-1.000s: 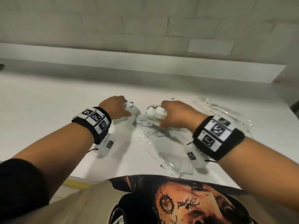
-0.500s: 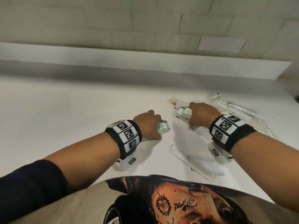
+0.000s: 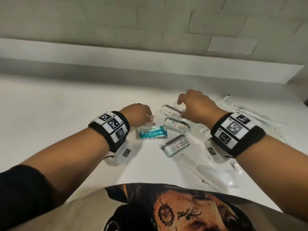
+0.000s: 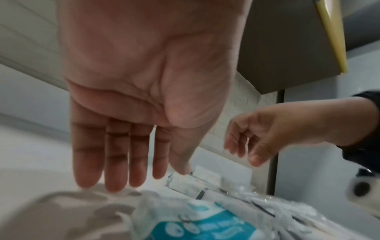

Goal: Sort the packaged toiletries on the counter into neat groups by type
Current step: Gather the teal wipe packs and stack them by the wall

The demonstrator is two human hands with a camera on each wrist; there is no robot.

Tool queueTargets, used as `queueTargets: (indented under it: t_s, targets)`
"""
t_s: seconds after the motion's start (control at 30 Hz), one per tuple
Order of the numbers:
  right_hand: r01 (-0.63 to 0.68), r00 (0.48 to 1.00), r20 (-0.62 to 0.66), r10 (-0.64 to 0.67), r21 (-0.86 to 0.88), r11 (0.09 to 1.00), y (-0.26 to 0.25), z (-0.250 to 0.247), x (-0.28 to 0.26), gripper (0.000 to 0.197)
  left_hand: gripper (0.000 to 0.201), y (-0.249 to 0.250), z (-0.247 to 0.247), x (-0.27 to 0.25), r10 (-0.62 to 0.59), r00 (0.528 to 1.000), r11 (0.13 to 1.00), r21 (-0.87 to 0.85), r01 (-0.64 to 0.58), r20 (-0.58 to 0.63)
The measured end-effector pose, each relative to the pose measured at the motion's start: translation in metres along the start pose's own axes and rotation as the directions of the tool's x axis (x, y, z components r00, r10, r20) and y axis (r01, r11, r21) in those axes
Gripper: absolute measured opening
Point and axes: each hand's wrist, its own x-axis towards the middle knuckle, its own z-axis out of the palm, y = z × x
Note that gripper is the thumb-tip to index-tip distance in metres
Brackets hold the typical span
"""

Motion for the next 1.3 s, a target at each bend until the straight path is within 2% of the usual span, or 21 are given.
queueTargets:
  t_s: [0.07, 0.13, 0.17, 0.23, 0.3, 0.4, 0.43, 0.53, 0.63, 0.7, 0.73, 0.8, 0.87, 0.93, 1.03, 1.07, 1.17, 1.23, 1.3]
  targets:
    - [0.14, 0.973, 0.177, -0.151, 0.074, 0.987, -0.009, -0.001, -0.014, 0.033, 0.031, -0.004, 0.003, -0.002, -0.018, 0.999, 0.999, -0.031, 0.019, 0.044]
    - [0.259, 0.891, 0.37, -0.264, 0.065, 0.964, -0.022, 0.013, -0.031, 0.041, 0.03, -0.004, 0.006, -0.003, -0.013, 0.998, 0.998, -0.056, 0.016, 0.066]
    - [0.306, 0.87, 0.403, -0.284, 0.01, 0.952, -0.027, 0.025, -0.036, 0.046, 0.029, -0.003, 0.007, -0.004, -0.004, 0.997, 0.998, -0.063, 0.009, 0.073]
    - [0.371, 0.877, 0.358, -0.32, -0.082, 0.925, -0.027, 0.045, -0.038, 0.043, 0.027, -0.001, 0.008, -0.006, 0.019, 0.997, 0.997, -0.076, -0.013, 0.078]
    - [0.34, 0.893, 0.342, -0.294, -0.08, 0.937, -0.024, 0.045, -0.033, 0.035, 0.025, 0.001, 0.009, -0.008, 0.028, 0.997, 0.996, -0.092, -0.022, 0.071]
    - [0.218, 0.83, 0.514, -0.216, 0.058, 0.974, -0.018, 0.024, -0.023, 0.031, 0.023, 0.001, 0.01, -0.009, 0.033, 0.998, 0.992, -0.125, -0.026, 0.056]
    - [0.181, 0.83, 0.524, -0.191, 0.071, 0.981, -0.017, 0.02, -0.021, 0.025, 0.021, 0.001, 0.011, -0.009, 0.03, 0.998, 0.991, -0.136, -0.022, 0.057]
    - [0.083, 0.912, 0.404, -0.073, -0.008, 0.997, -0.009, 0.02, -0.01, 0.027, 0.018, 0.003, 0.013, -0.009, 0.022, 0.998, 0.987, -0.163, -0.013, 0.054]
    - [0.002, 0.96, 0.279, -0.014, 0.04, 0.999, 0.0, 0.021, -0.006, 0.022, 0.02, 0.005, 0.014, -0.009, 0.016, 0.999, 0.987, -0.158, -0.011, 0.028]
    - [-0.011, 0.958, 0.286, -0.027, 0.132, 0.991, 0.003, 0.02, -0.011, 0.015, 0.022, 0.006, 0.014, -0.01, 0.012, 1.0, 0.987, -0.162, -0.011, 0.008]
    - [0.015, 0.945, 0.321, -0.062, 0.146, 0.989, 0.003, 0.021, -0.015, 0.022, 0.023, 0.006, 0.014, -0.011, 0.011, 1.0, 0.987, -0.161, -0.01, 0.003]
    - [0.103, 0.917, 0.382, -0.117, 0.056, 0.993, -0.003, 0.028, -0.026, 0.045, 0.022, 0.007, 0.015, -0.013, 0.002, 1.0, 0.987, -0.161, -0.003, -0.006]
    - [0.151, 0.918, 0.38, -0.116, -0.064, 0.987, -0.004, 0.034, -0.031, 0.041, 0.022, 0.008, 0.018, -0.015, -0.008, 1.0, 0.986, -0.168, 0.005, -0.014]
    - [0.068, 0.922, 0.383, -0.045, -0.048, 0.997, 0.002, 0.026, -0.031, 0.038, 0.022, 0.009, 0.021, -0.018, -0.006, 1.0, 0.985, -0.174, 0.005, -0.006]
    - [-0.076, 0.939, 0.345, 0.012, 0.175, 0.982, 0.007, 0.002, -0.026, 0.041, 0.015, 0.011, 0.026, -0.024, -0.01, 1.0, 0.978, -0.209, 0.012, 0.011]
    - [-0.066, 0.958, 0.286, -0.001, 0.225, 0.972, 0.003, -0.004, -0.023, 0.042, 0.016, 0.012, 0.028, -0.026, -0.015, 1.0, 0.976, -0.219, 0.015, 0.001]
    - [0.033, 0.983, 0.169, -0.074, 0.234, 0.972, -0.023, -0.001, -0.011, 0.05, 0.041, 0.016, 0.031, -0.032, -0.068, 0.996, 0.972, -0.228, 0.052, -0.062]
    - [0.107, 0.97, 0.204, -0.135, 0.14, 0.984, -0.036, 0.016, -0.002, 0.054, 0.048, 0.017, 0.03, -0.035, -0.108, 0.991, 0.97, -0.226, 0.087, -0.082]
    - [0.136, 0.95, 0.265, -0.163, 0.117, 0.984, -0.039, 0.028, 0.005, 0.049, 0.049, 0.016, 0.029, -0.039, -0.117, 0.991, 0.975, -0.198, 0.101, -0.071]
